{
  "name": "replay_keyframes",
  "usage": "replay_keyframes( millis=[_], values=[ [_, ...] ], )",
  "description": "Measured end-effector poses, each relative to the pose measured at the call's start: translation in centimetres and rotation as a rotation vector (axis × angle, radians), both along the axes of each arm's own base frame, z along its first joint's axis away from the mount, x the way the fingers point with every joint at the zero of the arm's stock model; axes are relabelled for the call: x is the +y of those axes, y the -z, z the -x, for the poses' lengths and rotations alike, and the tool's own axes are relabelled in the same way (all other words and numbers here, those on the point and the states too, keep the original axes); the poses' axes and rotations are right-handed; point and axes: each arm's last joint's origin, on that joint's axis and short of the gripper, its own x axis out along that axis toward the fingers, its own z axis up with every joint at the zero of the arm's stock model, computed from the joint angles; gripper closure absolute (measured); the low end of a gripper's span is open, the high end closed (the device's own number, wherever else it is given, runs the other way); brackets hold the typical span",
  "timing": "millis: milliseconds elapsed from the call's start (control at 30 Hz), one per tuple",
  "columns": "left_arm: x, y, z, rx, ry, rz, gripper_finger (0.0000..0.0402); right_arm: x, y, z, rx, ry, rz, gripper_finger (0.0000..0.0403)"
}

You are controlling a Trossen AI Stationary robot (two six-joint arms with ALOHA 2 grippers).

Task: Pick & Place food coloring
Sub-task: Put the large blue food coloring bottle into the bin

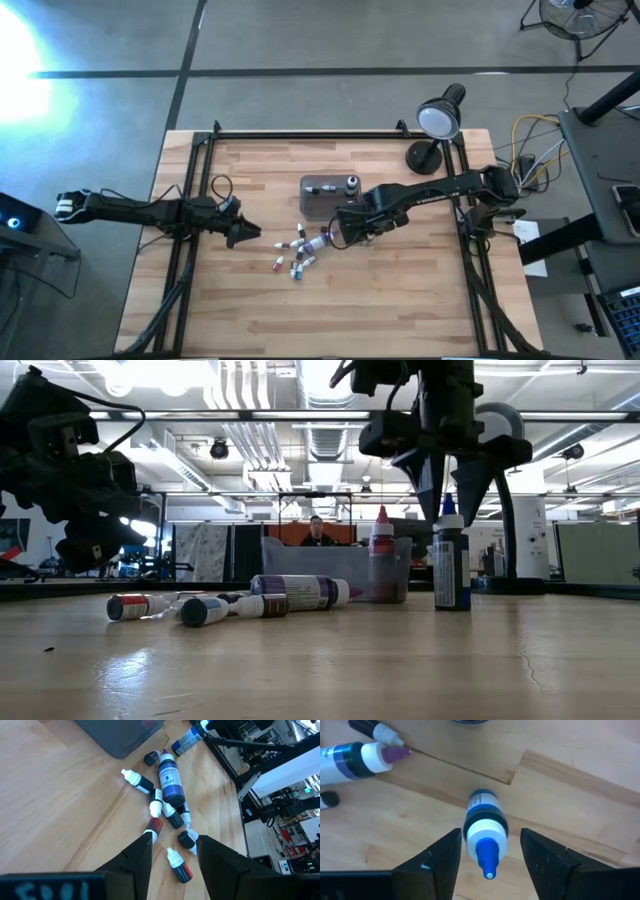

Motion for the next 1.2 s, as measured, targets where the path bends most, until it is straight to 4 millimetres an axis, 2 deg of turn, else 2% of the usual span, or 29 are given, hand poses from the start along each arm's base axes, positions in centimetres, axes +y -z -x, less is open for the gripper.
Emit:
replay_keyframes(
  millis=[500, 833, 967, 1100, 1200],
  values=[
    [0.0, 0.0, 0.0, -0.001, 0.013, -0.027, 0.0271, 0.0, 0.4, 0.0, -0.006, -0.001, -0.044, 0.0276],
    [0.0, 0.0, 0.0, 0.0, 0.013, -0.026, 0.0271, -0.3, 0.1, -0.3, -0.026, -0.045, 0.017, 0.0286],
    [0.0, 0.0, 0.0, 0.001, 0.012, -0.023, 0.0271, -0.2, -2.2, -0.7, -0.082, -0.099, 0.014, 0.029],
    [0.0, 0.0, 0.0, 0.001, 0.012, -0.021, 0.0271, -0.1, -6.0, -1.4, -0.176, -0.177, 0.024, 0.029],
    [0.0, 0.0, 0.0, 0.001, 0.011, -0.021, 0.0271, -0.3, -9.0, -2.0, -0.266, -0.281, 0.1, 0.0291]
  ],
)
